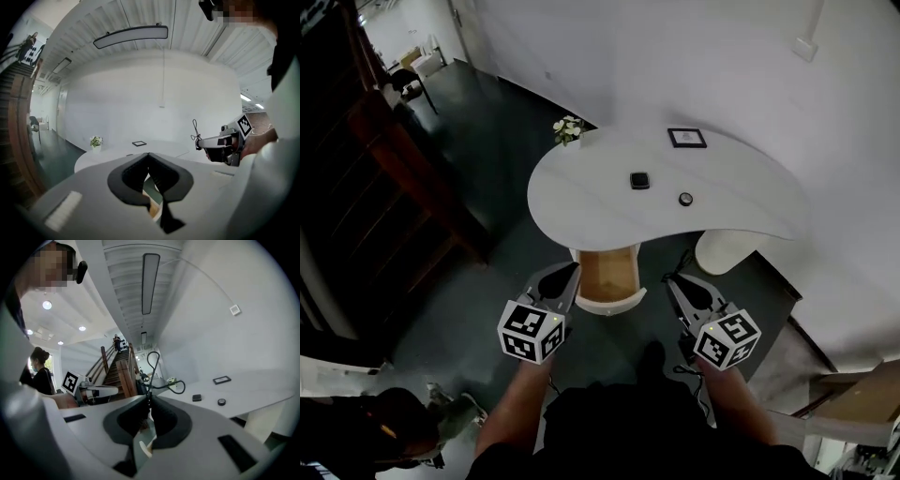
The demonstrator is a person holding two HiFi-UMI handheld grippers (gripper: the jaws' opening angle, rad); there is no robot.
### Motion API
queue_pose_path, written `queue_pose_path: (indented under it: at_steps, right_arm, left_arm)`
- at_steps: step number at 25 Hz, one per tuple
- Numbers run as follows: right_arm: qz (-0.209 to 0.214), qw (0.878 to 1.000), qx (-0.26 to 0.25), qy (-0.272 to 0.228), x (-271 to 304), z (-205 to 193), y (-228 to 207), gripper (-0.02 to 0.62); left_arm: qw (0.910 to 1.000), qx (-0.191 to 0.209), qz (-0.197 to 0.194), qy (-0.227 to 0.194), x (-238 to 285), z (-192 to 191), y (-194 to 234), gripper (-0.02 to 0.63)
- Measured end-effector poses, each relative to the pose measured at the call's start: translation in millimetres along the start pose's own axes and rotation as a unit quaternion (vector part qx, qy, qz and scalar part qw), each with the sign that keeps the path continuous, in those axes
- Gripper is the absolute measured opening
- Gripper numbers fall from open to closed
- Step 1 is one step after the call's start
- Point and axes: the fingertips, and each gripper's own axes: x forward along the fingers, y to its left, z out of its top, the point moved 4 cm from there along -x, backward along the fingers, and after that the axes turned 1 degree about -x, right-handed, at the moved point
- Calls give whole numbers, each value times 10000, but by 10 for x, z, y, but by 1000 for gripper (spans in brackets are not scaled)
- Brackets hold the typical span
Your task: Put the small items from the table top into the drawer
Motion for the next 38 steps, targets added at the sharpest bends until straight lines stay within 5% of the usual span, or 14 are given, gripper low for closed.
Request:
queue_pose_path:
  at_steps: [5,11,19,26,38]
  right_arm:
    - [536,9979,-122,357,133,44,-475,32]
    - [1125,9908,-244,706,443,-36,-532,32]
    - [1278,9851,-525,1022,1056,-70,-147,32]
    - [1473,9776,-773,1289,1403,-228,194,32]
    - [1918,9479,-1370,2141,1970,-829,105,32]
  left_arm:
    - [9985,-276,466,-66,362,130,-102,11]
    - [9949,-457,887,-107,402,59,-20,12]
    - [9917,-480,1172,-199,-62,-220,513,12]
    - [9867,-879,1347,-227,-329,-519,817,12]
    - [9784,-1372,1547,75,-141,-1031,1091,12]
